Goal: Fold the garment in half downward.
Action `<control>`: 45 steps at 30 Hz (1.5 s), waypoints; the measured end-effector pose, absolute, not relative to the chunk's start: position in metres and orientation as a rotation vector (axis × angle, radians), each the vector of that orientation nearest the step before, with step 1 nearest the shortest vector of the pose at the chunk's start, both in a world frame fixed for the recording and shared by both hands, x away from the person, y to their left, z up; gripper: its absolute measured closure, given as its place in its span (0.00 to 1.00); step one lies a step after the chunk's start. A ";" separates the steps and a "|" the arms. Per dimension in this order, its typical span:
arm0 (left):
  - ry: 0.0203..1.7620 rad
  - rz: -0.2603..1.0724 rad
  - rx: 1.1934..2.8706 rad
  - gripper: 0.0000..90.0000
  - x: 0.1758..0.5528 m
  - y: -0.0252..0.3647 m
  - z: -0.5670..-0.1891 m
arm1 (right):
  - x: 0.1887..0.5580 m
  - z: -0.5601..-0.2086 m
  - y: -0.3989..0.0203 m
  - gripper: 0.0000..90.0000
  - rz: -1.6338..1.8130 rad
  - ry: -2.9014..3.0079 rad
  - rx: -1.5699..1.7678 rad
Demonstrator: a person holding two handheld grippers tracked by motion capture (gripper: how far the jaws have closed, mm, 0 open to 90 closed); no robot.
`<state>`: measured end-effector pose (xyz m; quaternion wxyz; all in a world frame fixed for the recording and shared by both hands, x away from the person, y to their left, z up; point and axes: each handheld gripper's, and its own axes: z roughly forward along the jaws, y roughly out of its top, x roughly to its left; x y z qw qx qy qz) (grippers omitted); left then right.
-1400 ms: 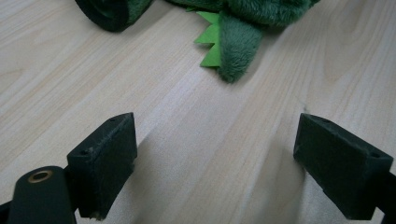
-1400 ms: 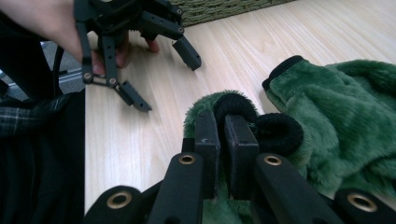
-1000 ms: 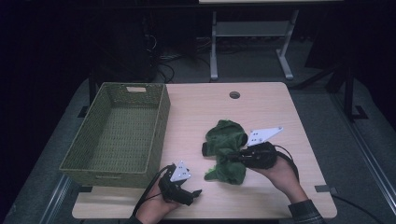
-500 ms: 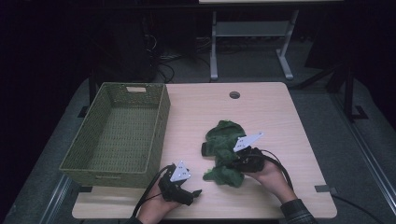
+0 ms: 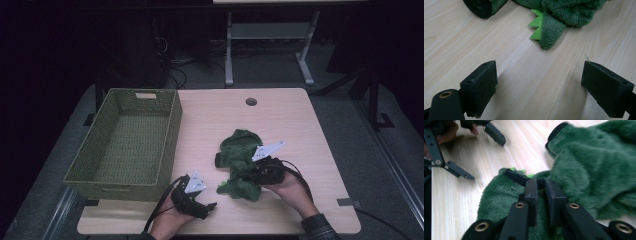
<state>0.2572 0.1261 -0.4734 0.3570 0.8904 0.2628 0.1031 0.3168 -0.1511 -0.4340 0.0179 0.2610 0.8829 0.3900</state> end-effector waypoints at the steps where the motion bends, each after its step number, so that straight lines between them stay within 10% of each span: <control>1: 0.681 0.255 2.304 0.15 0.258 0.125 -0.472 | 0.317 -0.433 -0.153 0.85 1.218 2.731 0.804; 20: 0.690 0.242 2.216 0.15 0.301 0.106 -0.440 | 0.335 -0.411 -0.185 0.67 1.220 2.571 0.960; 45: 0.720 0.311 2.202 0.44 0.402 0.078 -0.425 | 0.423 -0.432 -0.213 0.66 1.108 2.433 1.247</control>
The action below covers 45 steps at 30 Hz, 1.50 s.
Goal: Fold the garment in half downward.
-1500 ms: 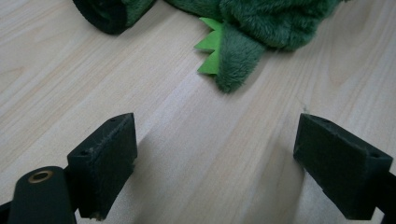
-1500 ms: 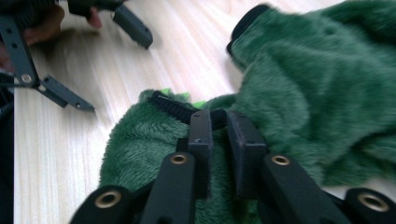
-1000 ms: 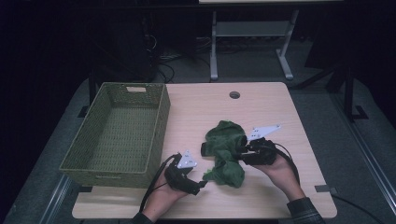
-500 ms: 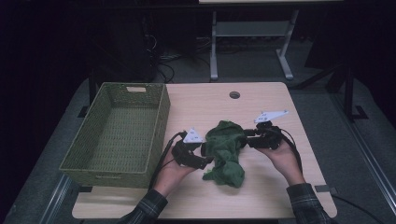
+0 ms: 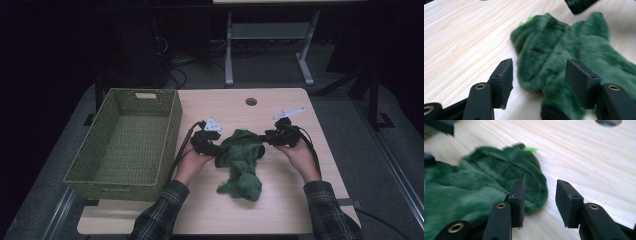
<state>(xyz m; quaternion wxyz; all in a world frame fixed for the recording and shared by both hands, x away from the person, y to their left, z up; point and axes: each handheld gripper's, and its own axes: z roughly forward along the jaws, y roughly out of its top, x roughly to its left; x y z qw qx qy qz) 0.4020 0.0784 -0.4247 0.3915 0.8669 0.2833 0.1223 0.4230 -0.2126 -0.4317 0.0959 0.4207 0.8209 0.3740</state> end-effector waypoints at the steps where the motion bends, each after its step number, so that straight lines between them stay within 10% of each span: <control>1: 0.723 0.308 2.199 0.44 0.405 0.078 -0.426 | 0.425 -0.436 -0.212 0.66 1.098 2.438 1.250; 19: 0.783 0.278 2.260 0.56 0.437 0.075 -0.462 | 0.435 -0.469 -0.198 0.83 1.011 2.452 1.176; 30: 0.780 0.241 2.308 0.95 0.435 0.068 -0.464 | 0.433 -0.466 -0.190 0.98 0.971 2.481 1.205; 45: 0.790 0.310 2.176 0.96 0.449 0.062 -0.408 | 0.448 -0.411 -0.203 0.99 1.127 2.378 1.266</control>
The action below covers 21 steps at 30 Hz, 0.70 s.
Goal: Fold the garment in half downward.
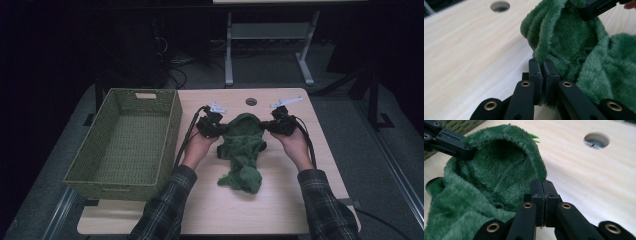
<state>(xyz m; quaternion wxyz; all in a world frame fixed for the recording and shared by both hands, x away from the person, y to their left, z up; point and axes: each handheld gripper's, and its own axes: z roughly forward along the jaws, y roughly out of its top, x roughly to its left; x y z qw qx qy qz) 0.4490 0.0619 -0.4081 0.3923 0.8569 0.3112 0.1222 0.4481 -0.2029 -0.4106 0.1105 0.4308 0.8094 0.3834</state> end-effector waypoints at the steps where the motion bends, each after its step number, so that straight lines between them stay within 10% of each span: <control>1: 0.791 0.314 2.169 0.96 0.450 0.061 -0.405 | 0.450 -0.407 -0.203 0.99 1.134 2.372 1.251; 21: 0.690 0.337 2.072 0.94 0.413 0.068 -0.387 | 0.415 -0.386 -0.206 0.99 1.265 2.330 1.057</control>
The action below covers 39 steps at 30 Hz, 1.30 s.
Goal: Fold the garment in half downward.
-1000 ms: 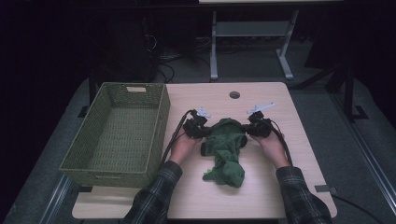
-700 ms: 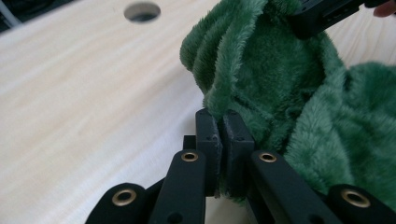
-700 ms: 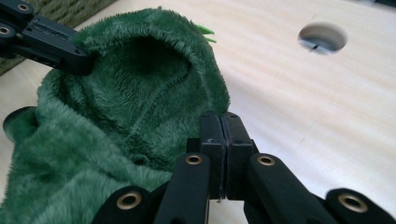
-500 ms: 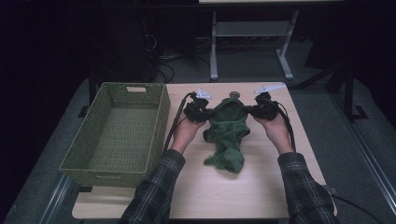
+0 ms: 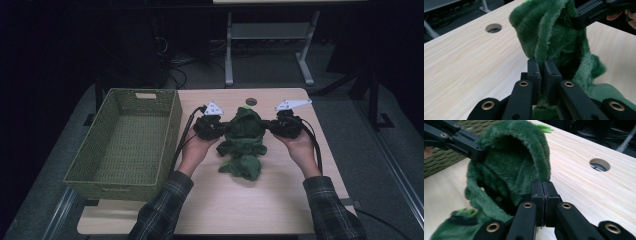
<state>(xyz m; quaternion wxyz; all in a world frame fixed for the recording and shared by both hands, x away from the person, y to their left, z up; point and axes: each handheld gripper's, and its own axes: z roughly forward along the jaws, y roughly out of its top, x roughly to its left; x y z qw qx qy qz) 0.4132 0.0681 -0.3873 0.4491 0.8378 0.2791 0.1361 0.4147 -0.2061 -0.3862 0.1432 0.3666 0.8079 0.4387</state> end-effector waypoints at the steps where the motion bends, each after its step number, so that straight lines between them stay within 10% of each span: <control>1: 0.683 0.339 2.069 0.94 0.409 0.067 -0.388 | 0.411 -0.386 -0.206 0.99 1.275 2.335 1.046; 39: 0.423 0.238 2.249 0.93 0.321 0.078 -0.437 | 0.299 -0.428 -0.209 0.98 1.253 2.523 0.925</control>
